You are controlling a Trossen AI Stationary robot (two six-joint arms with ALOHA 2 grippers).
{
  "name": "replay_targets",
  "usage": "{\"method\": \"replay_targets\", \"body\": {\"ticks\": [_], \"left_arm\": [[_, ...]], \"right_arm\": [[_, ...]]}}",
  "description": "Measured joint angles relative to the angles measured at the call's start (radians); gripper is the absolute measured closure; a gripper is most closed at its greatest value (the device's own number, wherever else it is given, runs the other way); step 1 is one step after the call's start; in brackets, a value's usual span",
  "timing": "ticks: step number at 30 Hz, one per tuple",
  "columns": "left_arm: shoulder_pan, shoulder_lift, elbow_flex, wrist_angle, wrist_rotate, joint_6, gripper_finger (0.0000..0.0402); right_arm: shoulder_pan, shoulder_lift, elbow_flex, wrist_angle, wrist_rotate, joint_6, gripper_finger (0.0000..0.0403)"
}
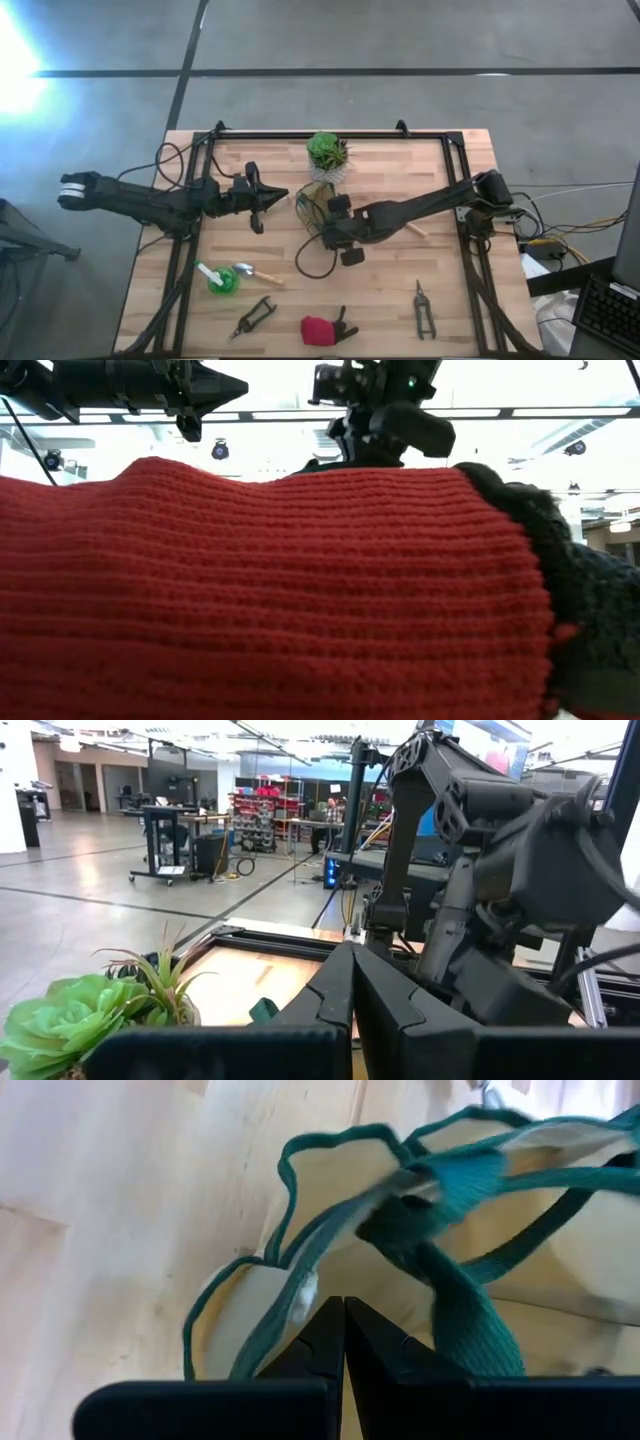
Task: Pick & Place Garden tools in Gardening bag
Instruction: Prepare the gardening bag
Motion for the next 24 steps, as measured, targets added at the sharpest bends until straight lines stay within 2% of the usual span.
{"method": "replay_targets", "body": {"ticks": [3, 8, 14, 24], "left_arm": [[0.000, 0.000, 0.000, 0.000, 0.000, 0.000, 0.0392], [0.000, 0.000, 0.000, -0.001, 0.000, 0.000, 0.0392], [0.000, 0.000, 0.000, -0.001, 0.000, 0.000, 0.0392], [0.000, 0.000, 0.000, -0.002, 0.000, 0.000, 0.0392]], "right_arm": [[0.000, 0.009, 0.000, 0.018, 0.022, -0.001, 0.0395], [0.000, 0.008, 0.000, 0.034, 0.128, -0.002, 0.0395], [0.001, 0.005, 0.000, 0.039, 0.313, 0.021, 0.0395], [0.001, -0.025, 0.000, 0.094, 0.369, 0.032, 0.0395]]}}
